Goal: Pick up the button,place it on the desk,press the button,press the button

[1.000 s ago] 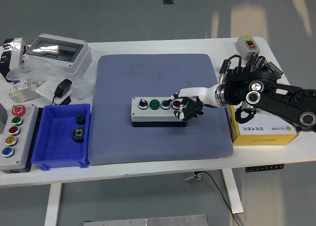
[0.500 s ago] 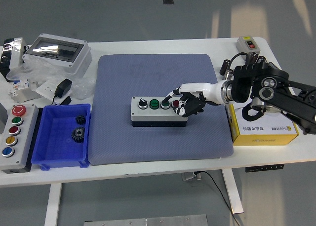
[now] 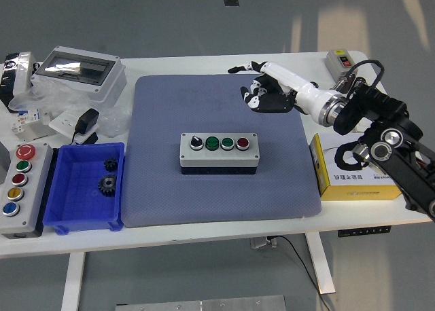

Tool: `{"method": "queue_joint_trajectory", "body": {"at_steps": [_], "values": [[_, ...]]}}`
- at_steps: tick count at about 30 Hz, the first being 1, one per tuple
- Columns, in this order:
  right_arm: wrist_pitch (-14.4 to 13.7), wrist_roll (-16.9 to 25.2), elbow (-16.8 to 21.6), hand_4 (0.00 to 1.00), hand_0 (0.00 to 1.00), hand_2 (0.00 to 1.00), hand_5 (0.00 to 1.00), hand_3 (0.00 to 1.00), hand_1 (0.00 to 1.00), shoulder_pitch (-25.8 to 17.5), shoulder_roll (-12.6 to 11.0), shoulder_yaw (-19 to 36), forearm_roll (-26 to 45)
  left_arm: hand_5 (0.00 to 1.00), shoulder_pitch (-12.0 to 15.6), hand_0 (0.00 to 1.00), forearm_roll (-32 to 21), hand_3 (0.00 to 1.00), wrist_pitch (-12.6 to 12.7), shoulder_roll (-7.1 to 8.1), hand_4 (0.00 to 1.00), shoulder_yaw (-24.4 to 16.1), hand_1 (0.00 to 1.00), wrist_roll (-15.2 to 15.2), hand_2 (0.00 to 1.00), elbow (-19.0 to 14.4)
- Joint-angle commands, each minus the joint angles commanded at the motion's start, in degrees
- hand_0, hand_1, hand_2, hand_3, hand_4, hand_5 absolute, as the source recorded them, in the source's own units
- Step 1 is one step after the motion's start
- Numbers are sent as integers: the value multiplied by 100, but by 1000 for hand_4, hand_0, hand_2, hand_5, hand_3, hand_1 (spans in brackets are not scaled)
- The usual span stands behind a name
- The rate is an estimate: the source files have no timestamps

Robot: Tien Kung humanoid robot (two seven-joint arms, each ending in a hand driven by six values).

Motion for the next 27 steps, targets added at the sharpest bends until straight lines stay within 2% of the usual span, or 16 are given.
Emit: {"method": "queue_joint_trajectory", "body": {"at_steps": [2, 3, 8, 9, 14, 15, 20, 21, 27], "values": [[-447, 440, 8, 275, 29, 215, 50, 821, 106, -335, 216, 373, -100, 172, -12, 644, 48, 595, -7, 5, 613, -20, 631, -12, 552, 1], [-653, 635, 3, 438, 17, 307, 309, 836, 149, -482, 290, 532, -103, 168, -21, 645, 78, 596, -12, 10, 610, -35, 630, -18, 551, 1], [-1707, 1548, -65, 438, 17, 307, 309, 836, 149, -1219, 451, 1268, 177, 168, -93, 645, 252, 596, -57, 50, 610, -96, 630, -44, 551, 1], [-1878, 1698, -81, 463, 203, 504, 288, 758, 351, -1347, 460, 1385, 258, 168, -107, 645, 277, 595, -67, 57, 609, -98, 632, -48, 551, 1], [-2616, 2420, -269, 463, 203, 504, 288, 758, 351, -1963, 453, 1838, 784, 168, -179, 645, 418, 595, -113, 95, 609, -123, 632, -50, 551, 1], [-2730, 2547, -320, 480, 451, 611, 293, 690, 564, -2027, 448, 1868, 887, 169, -192, 645, 444, 594, -116, 109, 607, -134, 632, -51, 552, 1], [-2913, 2981, -518, 480, 451, 611, 293, 690, 564, -2067, 442, 1900, 1306, 169, -227, 645, 506, 594, -117, 171, 607, -169, 632, -36, 552, 1], [-2915, 3032, -557, 486, 577, 664, 287, 682, 637, -2055, 444, 1883, 1378, 169, -228, 645, 512, 594, -114, 180, 606, -175, 632, -28, 553, 1], [-2782, 3254, -746, 495, 600, 675, 281, 675, 648, -2029, 474, 1714, 1757, 168, -200, 645, 511, 596, -102, 212, 604, -192, 632, 17, 555, 1]]}}
